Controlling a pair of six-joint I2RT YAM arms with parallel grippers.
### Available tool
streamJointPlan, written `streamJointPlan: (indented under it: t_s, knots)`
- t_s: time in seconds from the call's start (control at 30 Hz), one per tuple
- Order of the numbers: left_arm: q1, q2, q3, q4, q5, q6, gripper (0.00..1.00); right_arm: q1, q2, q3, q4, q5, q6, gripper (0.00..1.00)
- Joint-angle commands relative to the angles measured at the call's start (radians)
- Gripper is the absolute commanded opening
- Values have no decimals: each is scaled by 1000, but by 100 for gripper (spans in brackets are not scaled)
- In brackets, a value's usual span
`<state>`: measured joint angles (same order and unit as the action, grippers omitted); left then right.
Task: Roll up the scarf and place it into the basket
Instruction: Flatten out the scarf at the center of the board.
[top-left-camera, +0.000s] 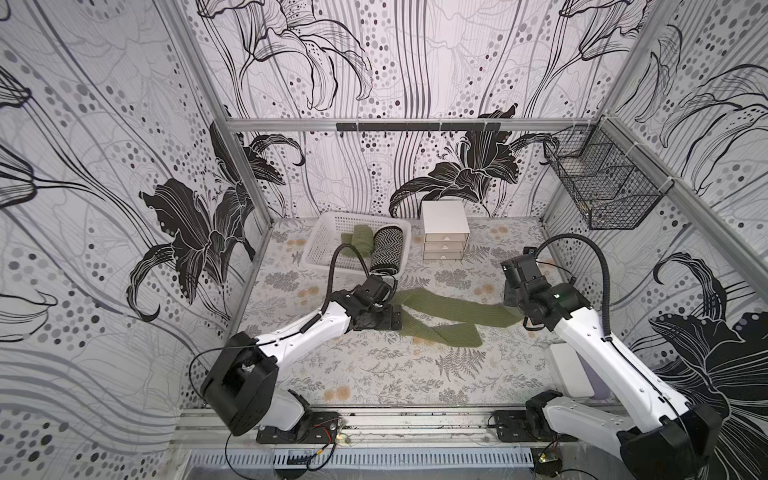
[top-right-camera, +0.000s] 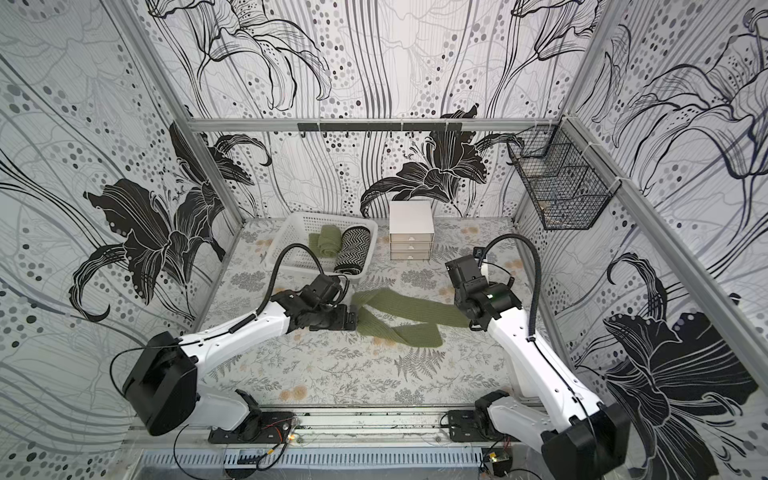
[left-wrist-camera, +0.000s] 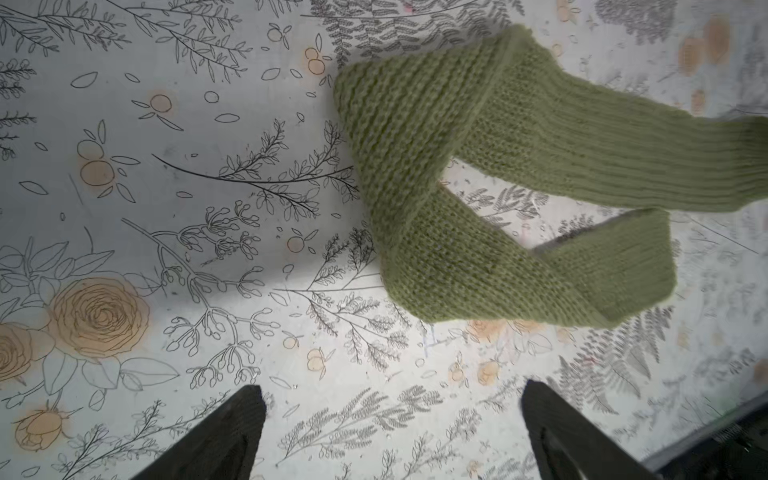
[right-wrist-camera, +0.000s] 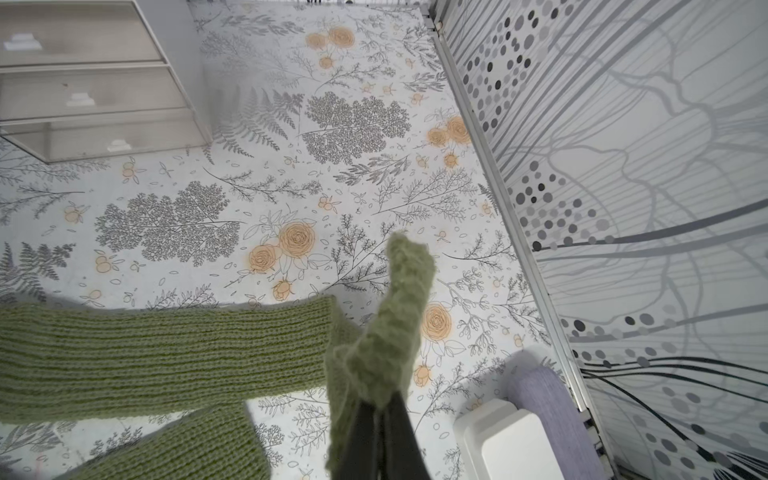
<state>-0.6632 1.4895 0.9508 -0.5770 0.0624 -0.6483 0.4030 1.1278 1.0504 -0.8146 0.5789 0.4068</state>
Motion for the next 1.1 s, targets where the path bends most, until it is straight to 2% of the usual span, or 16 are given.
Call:
streamJointPlan:
  t_s: [0.0, 0.13, 0.2, 0.23, 0.27, 0.37, 0.4, 0.43, 0.53, 0.63, 0.73, 0.83, 0.9, 0.97, 1.0, 1.07]
  knots:
    - [-24, 76, 25, 108, -140, -104, 99, -9, 9, -7, 47, -38, -24, 0]
    - [-23, 165, 35, 148, -229, -176, 98, -13, -4, -15, 58, -58, -36, 0]
    - [-23, 209, 41, 172, -239, -182, 92, -13, -14, -17, 57, -65, -44, 0]
    - [-24, 229, 49, 183, -240, -179, 85, -15, -18, -20, 60, -69, -47, 0]
    - [-24, 246, 54, 195, -248, -178, 77, -15, -24, -22, 61, -71, -51, 0]
    - [-25, 284, 53, 248, -286, -187, 33, -15, -43, -29, 73, -85, -56, 0]
    - [-25, 283, 42, 286, -292, -177, 14, -15, -49, -31, 74, -91, -58, 0]
    - [-24, 279, 23, 334, -290, -173, 7, -15, -54, -33, 76, -99, -60, 0]
    - [-22, 255, -7, 405, -260, -142, 0, -15, -66, -33, 75, -114, -71, 0]
    - [-11, 164, 0, 288, -320, -118, 0, -15, -82, -27, 76, -134, -83, 0]
    - [28, 31, 81, -76, -551, -95, 0, -15, -107, -26, 124, -238, -95, 0]
    - [110, -41, 244, -526, -800, -93, 0, -15, -100, -19, 205, -395, -89, 0]
    - [167, -81, 351, -729, -982, -109, 0, -15, -70, -2, 264, -489, -71, 0]
    - [192, -121, 446, -807, -1096, -74, 0, -15, -39, 23, 306, -533, -56, 0]
    - [190, -147, 477, -772, -1114, 0, 0, -15, -26, 34, 318, -520, -54, 0]
    - [176, -194, 496, -688, -1040, 105, 0, -17, -8, 55, 308, -451, -70, 0]
